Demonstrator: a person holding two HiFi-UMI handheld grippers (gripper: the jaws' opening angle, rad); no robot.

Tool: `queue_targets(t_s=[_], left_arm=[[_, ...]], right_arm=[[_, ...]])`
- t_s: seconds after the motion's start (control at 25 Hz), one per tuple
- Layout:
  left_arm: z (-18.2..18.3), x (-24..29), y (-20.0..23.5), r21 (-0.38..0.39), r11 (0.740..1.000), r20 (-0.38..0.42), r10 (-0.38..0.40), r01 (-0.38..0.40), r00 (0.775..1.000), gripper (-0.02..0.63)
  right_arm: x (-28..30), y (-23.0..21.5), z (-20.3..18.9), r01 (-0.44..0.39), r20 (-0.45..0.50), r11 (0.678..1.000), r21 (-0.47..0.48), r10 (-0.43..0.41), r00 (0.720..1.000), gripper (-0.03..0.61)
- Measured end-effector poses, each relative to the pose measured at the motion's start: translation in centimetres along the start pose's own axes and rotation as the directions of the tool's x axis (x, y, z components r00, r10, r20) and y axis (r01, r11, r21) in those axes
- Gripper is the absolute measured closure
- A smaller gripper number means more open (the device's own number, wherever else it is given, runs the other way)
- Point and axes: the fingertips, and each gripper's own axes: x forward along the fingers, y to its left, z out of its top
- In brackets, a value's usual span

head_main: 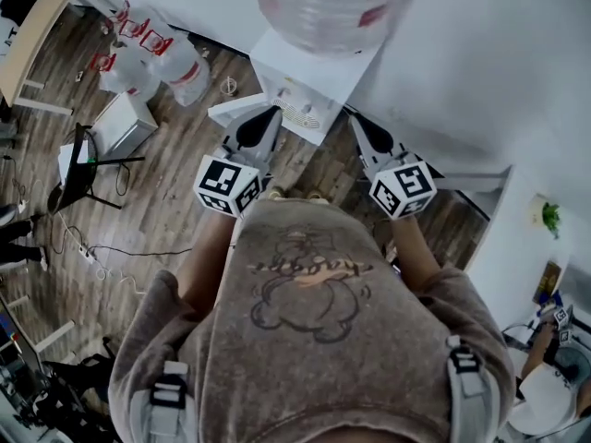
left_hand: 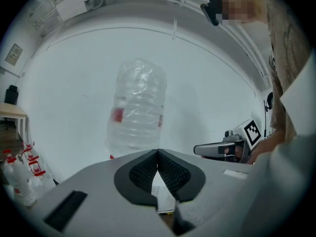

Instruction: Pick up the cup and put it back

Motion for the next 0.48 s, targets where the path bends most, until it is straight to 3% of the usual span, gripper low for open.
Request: queue_targets(t_s=[0.48], left_arm=[[-0.1,-1.3,0.5,0.033,0.999,0.050,-0.037,0.035,0.998,0.611]], right_arm=[[-0.9,1.5,-0.1,0.134,0.059,0.991,0.000,-0.134,0.989,0.577]])
